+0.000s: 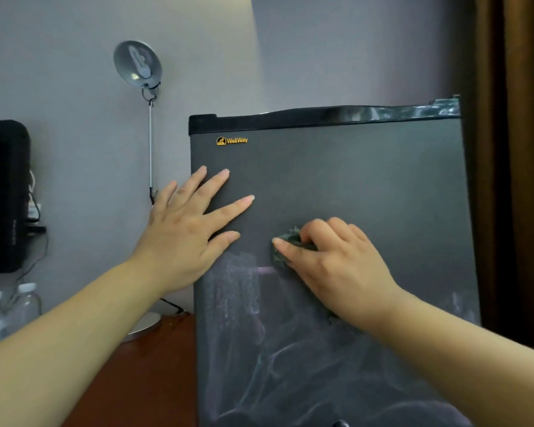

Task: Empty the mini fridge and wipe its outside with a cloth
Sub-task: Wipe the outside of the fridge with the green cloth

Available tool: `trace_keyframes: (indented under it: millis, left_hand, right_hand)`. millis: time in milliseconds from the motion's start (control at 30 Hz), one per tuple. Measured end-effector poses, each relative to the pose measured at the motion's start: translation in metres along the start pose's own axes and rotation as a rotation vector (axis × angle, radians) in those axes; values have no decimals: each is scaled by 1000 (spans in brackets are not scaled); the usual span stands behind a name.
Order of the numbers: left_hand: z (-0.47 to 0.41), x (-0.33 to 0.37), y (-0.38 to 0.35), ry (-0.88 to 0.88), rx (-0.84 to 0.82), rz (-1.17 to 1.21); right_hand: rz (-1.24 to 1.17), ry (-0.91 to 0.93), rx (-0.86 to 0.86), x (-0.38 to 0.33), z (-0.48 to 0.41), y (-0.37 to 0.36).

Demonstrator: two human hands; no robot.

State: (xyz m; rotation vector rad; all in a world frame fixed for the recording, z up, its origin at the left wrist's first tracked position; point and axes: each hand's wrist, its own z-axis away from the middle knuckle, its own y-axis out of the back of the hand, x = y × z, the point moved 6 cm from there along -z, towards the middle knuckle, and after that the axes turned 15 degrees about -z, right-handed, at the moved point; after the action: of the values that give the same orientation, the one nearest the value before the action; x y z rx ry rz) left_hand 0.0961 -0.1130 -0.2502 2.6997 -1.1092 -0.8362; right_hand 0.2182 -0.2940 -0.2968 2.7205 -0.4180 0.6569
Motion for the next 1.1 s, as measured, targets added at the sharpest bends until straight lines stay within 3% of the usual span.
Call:
trace_keyframes:
  millis: [67,233,367,533,633,767,900,1033,1100]
  left_hand:
    - [6,-7,-1,57,21,34]
    - [21,-29,-6,89,21,11]
    - [23,-34,-9,48,-23,-9]
    - [24,-38,-13,26,-53,-4]
    - [24,-39,-14,16,-58,8]
    - [24,-39,-16,-5,-57,14]
    - [23,-42,-16,-28,-59,40]
    - [23,-45,-14,-42,-53,50]
    - [24,-48,-12,-46,-54,51]
  right_hand:
    - [-39,-128,77,3,-8,1]
    - [-52,169,-128,-47,-1,-27]
    - [-135,-57,70,-27,-37,-21]
    - [-93,190,-76,-62,-31,-42]
    - [-138,-9,66,-47,-47,-35]
    - [-95,199,-68,-75,-41,-54]
    - [-111,21,59,-61,-60,-50]
    - [-80,236,-94,-89,-47,-64]
    - [-46,155,-33,-74,-61,-54]
